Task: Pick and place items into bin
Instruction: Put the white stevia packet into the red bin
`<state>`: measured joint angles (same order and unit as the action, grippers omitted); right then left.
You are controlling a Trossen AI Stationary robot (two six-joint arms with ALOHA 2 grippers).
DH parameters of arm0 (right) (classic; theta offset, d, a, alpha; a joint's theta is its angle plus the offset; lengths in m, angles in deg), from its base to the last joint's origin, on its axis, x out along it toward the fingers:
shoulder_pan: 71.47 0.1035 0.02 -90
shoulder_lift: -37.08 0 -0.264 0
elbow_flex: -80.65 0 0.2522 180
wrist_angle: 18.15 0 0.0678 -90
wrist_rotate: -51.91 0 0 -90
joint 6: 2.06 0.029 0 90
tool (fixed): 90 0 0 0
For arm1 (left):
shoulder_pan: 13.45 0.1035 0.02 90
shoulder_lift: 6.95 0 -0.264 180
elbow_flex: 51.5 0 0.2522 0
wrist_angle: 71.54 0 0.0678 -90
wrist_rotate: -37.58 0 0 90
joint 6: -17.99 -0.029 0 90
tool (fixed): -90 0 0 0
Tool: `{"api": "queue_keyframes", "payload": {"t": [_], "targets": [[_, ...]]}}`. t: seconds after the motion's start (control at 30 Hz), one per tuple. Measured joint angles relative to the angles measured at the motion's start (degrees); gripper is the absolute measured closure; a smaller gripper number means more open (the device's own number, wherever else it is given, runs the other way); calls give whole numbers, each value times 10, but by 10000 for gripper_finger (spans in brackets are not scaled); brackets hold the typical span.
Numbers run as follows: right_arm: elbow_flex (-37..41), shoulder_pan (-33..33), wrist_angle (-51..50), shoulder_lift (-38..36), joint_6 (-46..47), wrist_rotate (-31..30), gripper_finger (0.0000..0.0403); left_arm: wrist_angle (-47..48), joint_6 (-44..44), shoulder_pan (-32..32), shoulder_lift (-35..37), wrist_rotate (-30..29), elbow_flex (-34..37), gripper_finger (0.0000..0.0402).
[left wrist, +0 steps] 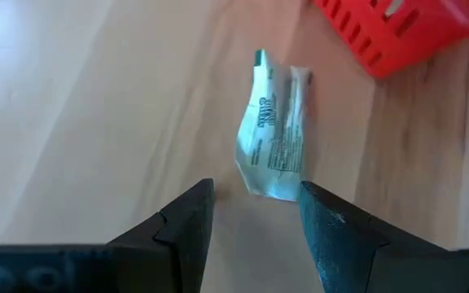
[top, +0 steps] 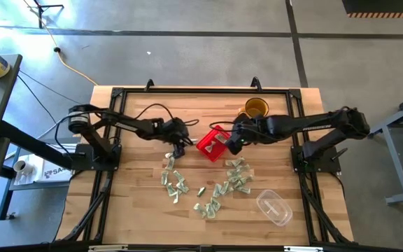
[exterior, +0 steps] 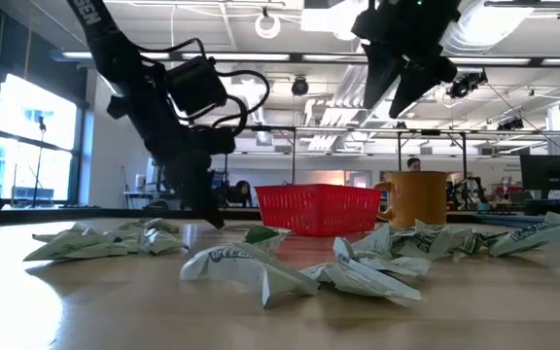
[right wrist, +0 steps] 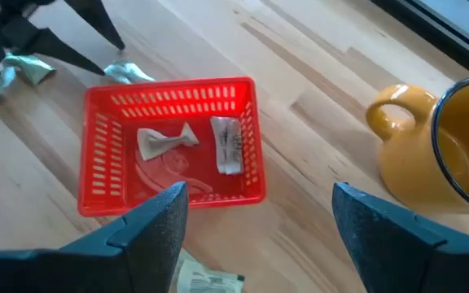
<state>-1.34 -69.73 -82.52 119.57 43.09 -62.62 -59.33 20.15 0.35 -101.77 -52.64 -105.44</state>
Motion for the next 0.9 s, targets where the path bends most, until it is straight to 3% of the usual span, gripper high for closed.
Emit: {"api": "queue_keyframes", "payload": {"t": [0.27,0.53,0.63,0.8,0.9], "targets": [[0,0,-11,11,-1,0,109,-70,0,1,-15,59,-1,186],[0,0,-12,12,0,5,109,-105,24,-3,-68,54,-4,196],[0,0,-14,12,0,7,109,-97,26,-3,-69,49,-11,240],[0,-2,-15,12,0,6,109,-56,26,-3,-68,11,-41,368],[0,-3,-15,12,-1,-2,109,15,21,1,-68,-2,-74,376]]}}
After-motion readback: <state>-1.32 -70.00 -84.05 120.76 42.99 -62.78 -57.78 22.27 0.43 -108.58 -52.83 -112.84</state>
